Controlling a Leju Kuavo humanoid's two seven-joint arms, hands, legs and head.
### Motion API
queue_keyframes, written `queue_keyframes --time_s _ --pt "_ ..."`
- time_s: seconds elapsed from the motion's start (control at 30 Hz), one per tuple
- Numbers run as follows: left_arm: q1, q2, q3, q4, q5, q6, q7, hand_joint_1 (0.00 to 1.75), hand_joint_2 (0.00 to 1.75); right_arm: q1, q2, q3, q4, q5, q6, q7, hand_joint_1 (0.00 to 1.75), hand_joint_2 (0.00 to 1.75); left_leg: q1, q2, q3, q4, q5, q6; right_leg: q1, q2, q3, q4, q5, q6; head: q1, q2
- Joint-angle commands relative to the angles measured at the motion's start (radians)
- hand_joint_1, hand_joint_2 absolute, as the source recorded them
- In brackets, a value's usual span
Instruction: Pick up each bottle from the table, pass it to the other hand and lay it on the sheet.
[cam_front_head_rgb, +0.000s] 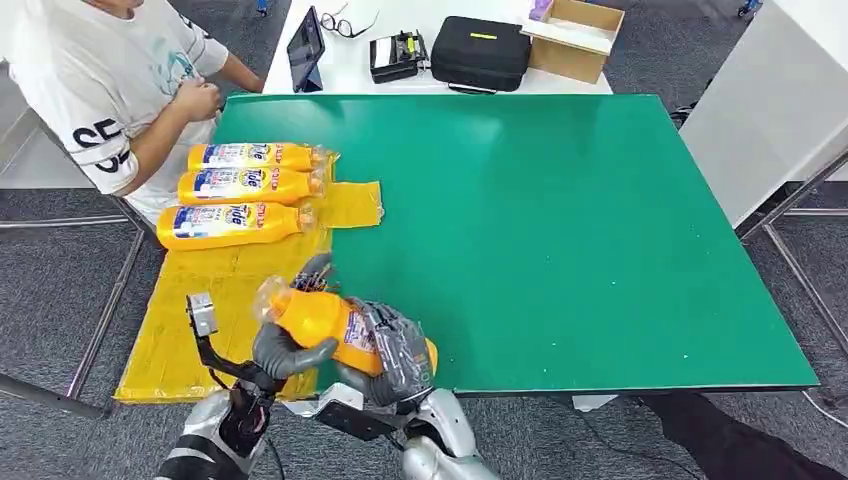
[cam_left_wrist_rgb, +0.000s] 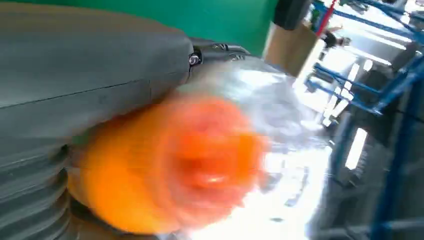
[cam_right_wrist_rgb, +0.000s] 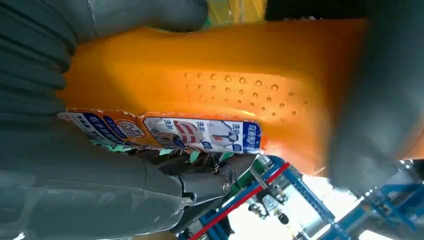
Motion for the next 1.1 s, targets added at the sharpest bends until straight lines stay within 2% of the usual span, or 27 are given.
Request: queue_keyframes --time_s 0.03,0.43,0.47,0.5,0.53,0.6,0.63,0.67,0.77,1.1 --pt "-0.028 0.008 -0.003 -0.001 0.05 -0.029 0.018 0.0 1.75 -0.013 0.004 0.053 0.109 0.003 0.0 0.009 1.75 1.75 0.001 0.002 0.005 0.0 -0.002 0.0 0.002 0.0 0.006 -0.002 -0.001 -0.003 0.0 0.0" --pt "0.029 0.015 -0.052 -0.094 0.08 -0.047 0.02 0.0 1.75 -0.011 0.009 0.037 0.116 -0.002 0.037 0.042 1.75 1.75 0.001 0.002 0.006 0.0 -0.003 0.0 0.002 0.0 0.007 -0.002 -0.002 -0.004 0.0 0.0" --pt "0.029 0.016 -0.053 -0.091 0.073 -0.032 0.019 0.0 1.75 -0.01 0.009 0.035 0.116 0.006 0.035 0.048 1.75 1.75 0.002 0.002 0.009 0.0 -0.004 0.0 0.003 0.0 0.009 -0.002 -0.003 -0.005 0.0 0.0" --pt "0.029 0.02 -0.06 -0.087 0.063 -0.029 0.019 0.0 1.75 -0.01 0.01 0.034 0.118 0.005 0.04 0.045 1.75 1.75 0.0 0.001 0.003 -0.001 -0.001 0.0 0.001 0.0 0.003 -0.001 -0.001 -0.002 0.0 0.0" --pt "0.027 0.026 -0.067 -0.079 0.04 -0.018 0.016 0.0 1.75 -0.011 0.012 0.035 0.122 0.008 0.04 0.046 1.75 1.75 0.001 0.002 0.006 0.0 -0.002 0.0 0.002 0.0 0.006 -0.002 -0.002 -0.004 0.0 0.0" --pt "0.021 0.034 -0.083 -0.054 -0.015 0.009 -0.002 0.0 1.75 -0.012 0.016 0.034 0.13 0.004 0.033 0.043 1.75 1.75 0.0 0.0 0.002 -0.001 0.0 0.0 0.0 0.0 0.002 -0.001 0.0 -0.002 0.0 0.0" --pt "0.02 0.034 -0.089 -0.044 -0.046 0.027 -0.011 0.0 1.75 -0.014 0.017 0.032 0.131 0.0 0.027 0.042 1.75 1.75 0.002 0.002 0.009 0.0 -0.004 0.0 0.003 0.0 0.01 -0.002 -0.003 -0.005 0.0 0.0" --pt "0.017 0.035 -0.097 -0.022 -0.066 0.039 -0.005 0.0 1.75 -0.018 0.017 0.033 0.132 -0.004 0.022 0.043 1.75 1.75 0.0 0.001 0.005 -0.001 -0.001 0.0 0.001 0.0 0.005 -0.001 -0.001 -0.003 0.0 0.0" --pt "0.011 0.037 -0.113 0.019 -0.131 0.069 -0.026 0.0 1.75 -0.026 0.021 0.031 0.132 -0.014 0.001 0.038 1.75 1.75 0.0 0.001 0.006 -0.001 -0.001 0.0 0.001 0.0 0.006 -0.002 -0.001 -0.003 0.0 0.0" --pt "-0.002 0.026 -0.101 0.056 -0.163 0.121 -0.012 0.0 1.75 -0.04 0.028 0.036 0.117 -0.024 -0.011 0.047 1.75 1.75 0.0 0.001 0.004 -0.001 -0.001 0.0 0.001 0.0 0.005 -0.001 -0.001 -0.002 0.0 0.0"
